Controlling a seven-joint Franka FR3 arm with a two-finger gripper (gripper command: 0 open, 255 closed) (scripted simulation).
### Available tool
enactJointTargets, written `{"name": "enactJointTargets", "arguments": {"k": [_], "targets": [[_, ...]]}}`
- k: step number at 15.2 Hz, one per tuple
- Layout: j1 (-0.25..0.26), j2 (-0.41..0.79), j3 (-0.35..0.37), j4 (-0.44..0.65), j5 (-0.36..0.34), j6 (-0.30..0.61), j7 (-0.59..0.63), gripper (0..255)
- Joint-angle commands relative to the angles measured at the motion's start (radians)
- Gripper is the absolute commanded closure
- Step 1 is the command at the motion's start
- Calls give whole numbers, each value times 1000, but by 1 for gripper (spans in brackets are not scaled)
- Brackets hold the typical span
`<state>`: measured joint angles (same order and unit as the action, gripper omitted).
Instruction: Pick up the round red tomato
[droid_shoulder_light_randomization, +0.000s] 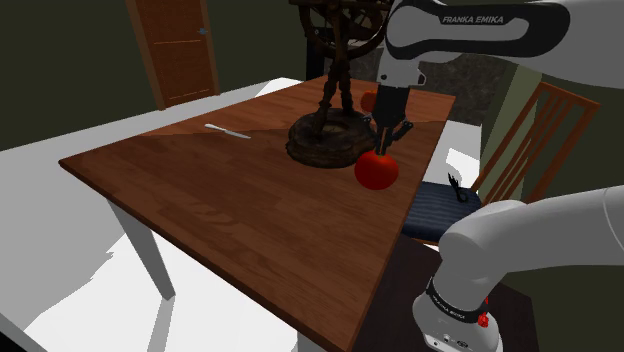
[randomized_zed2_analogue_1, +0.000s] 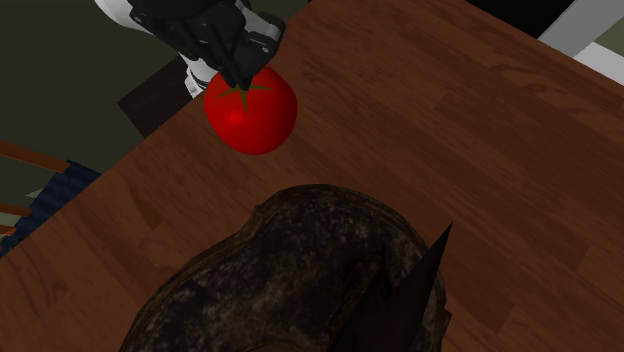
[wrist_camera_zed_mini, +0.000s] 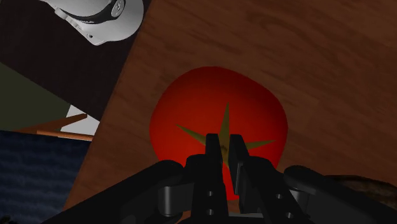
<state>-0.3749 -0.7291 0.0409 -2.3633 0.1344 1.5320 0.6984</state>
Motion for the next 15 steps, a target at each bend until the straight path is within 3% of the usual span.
{"name": "enactJointTargets", "arguments": {"k": [1,15], "targets": [[-1,-1,-1,-2,-1,-1,-2,255],[0,53,-9,225,-5,-173,17,255]]}}
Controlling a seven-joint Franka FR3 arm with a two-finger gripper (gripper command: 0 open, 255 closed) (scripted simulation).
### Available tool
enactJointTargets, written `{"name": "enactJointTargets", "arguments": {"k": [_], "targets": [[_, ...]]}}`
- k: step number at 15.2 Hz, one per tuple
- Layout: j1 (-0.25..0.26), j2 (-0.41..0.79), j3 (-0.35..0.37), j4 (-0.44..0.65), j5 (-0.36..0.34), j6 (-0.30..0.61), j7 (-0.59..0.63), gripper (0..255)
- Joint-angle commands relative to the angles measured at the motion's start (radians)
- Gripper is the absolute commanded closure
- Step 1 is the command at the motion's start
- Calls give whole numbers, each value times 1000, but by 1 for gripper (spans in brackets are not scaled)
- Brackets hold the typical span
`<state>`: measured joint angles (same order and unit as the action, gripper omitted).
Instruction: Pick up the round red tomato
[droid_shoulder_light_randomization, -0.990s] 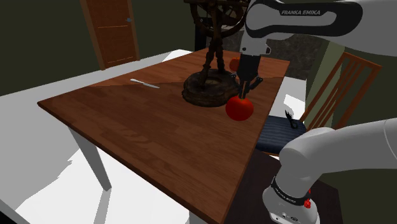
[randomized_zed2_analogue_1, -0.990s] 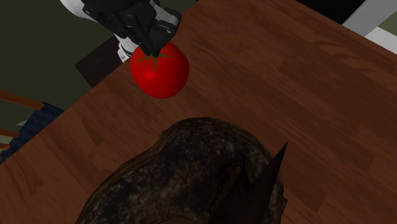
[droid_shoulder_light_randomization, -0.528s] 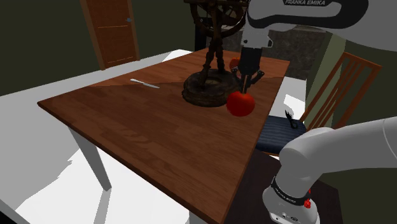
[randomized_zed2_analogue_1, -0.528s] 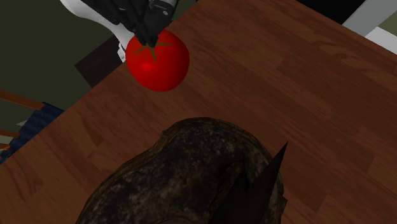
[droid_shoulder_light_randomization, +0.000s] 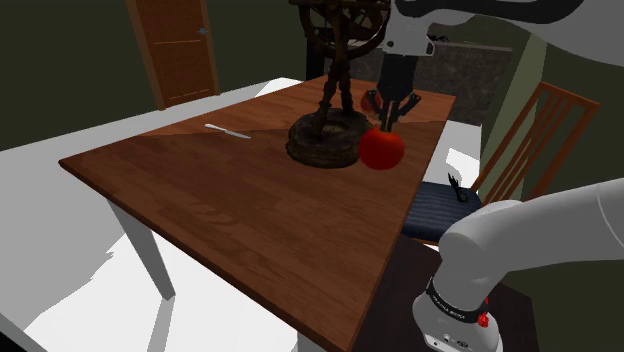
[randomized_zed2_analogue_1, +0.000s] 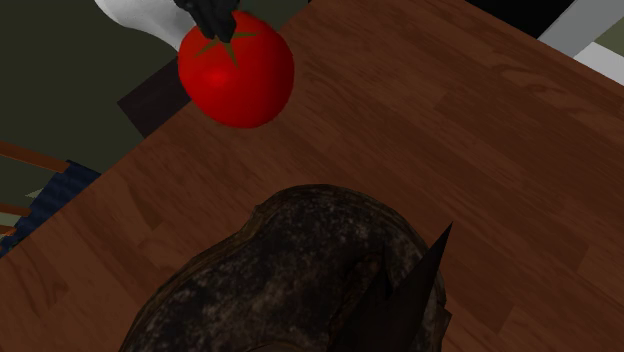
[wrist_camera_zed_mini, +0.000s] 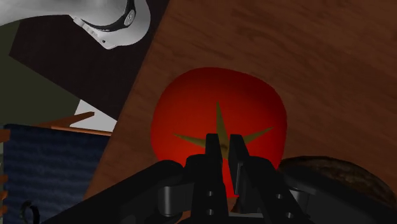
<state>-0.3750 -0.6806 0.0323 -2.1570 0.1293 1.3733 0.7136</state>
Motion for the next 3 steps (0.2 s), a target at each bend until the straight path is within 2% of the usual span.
{"name": "enactJointTargets", "arguments": {"k": [1,3], "targets": [[0,10,-1,36,0,-26,3,255],[0,10,-1,39,0,-28,3,255]]}}
